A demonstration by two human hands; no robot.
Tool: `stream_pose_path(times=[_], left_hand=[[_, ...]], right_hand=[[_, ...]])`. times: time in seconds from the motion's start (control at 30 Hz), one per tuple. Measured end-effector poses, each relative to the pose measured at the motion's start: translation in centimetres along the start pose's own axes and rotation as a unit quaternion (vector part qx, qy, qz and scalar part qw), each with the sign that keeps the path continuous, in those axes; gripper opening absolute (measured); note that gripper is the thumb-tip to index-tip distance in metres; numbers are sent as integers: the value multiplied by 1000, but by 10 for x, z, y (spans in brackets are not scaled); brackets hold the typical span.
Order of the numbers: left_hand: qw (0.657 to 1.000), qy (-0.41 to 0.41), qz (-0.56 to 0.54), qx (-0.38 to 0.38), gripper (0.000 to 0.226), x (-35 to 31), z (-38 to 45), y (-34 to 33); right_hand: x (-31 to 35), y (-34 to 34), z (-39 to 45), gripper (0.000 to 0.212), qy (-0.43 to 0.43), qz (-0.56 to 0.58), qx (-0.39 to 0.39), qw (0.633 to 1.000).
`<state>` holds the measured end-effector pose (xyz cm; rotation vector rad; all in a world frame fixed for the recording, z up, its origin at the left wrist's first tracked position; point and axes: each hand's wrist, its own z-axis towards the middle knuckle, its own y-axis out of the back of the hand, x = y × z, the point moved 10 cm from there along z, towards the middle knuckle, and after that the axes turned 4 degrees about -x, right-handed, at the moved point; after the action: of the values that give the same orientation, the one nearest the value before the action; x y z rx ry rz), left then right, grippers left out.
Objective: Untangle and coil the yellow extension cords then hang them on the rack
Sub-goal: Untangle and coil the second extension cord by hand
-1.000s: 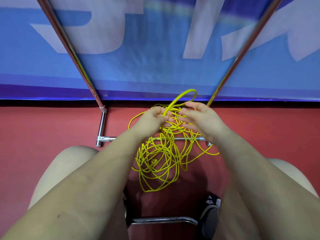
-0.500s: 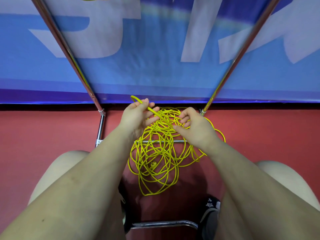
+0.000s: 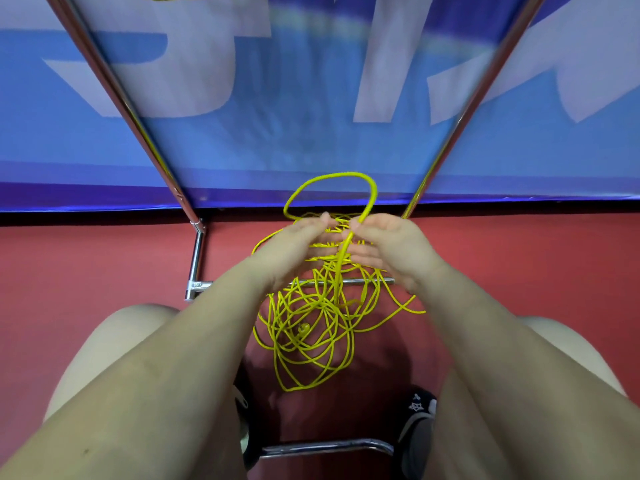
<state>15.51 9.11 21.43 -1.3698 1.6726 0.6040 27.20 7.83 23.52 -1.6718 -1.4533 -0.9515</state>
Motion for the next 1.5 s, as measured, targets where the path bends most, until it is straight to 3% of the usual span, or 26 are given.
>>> stream_pose_path(times=[0.1,0.23,0.3,0.37,0.43,0.5,0.6,0.67,0.83,0.87,0.93,1.0,1.07,1.17,1.23,1.4,1.5], left_hand=[[992,9,112,61,20,17,-4,-19],[989,-31,133,62,9,11,-5,-21],[993,-44,110,27,13,3,-3,-13],[996,-46,66,-26,16,-2,0,1],[997,-43,15,-67,18,-5,2,13],[994,-34,-53,-94,20,-6,2,22],[980,-25,-146,-133,19,-9,2,34],[969,-27,-193,-149,18,-10,3,39],[951,-26,-261,-161,20,-9,3,42],[948,-29,-272,-162,21,-9,4,43],[947,-43,-282,-147,21,-13,6,44],[962,-43,-239,-124,25,-15,7,41],[984,-21,-147,-101,29,-8,9,33],[999,-12,8,-29,26,6,8,6],[999,4,36,7,29,12,4,-8],[997,-9,75,5,27,7,4,-5],[996,-31,82,-17,19,6,6,1]], right_hand=[[2,22,4,8,-33,175,-67,982],[3,23,4,6,-32,196,-59,978],[7,17,3,4,-1,90,-38,995],[5,12,2,17,45,-145,-28,988],[-14,0,4,38,58,-356,15,933],[-36,-11,3,45,51,-470,69,878],[-39,-19,1,41,79,-510,91,852],[-30,-18,2,42,98,-512,71,850],[-19,-18,0,35,150,-583,35,798],[-16,-19,-1,26,163,-571,30,804],[-7,-19,-2,8,160,-469,23,868],[-1,-13,-1,19,106,-303,17,947],[3,-5,-1,14,43,-132,4,990],[7,10,0,10,-17,93,-25,995],[5,18,2,10,-37,171,-51,983],[4,34,9,15,-33,276,-98,955],[6,30,10,10,-27,259,-71,963]])
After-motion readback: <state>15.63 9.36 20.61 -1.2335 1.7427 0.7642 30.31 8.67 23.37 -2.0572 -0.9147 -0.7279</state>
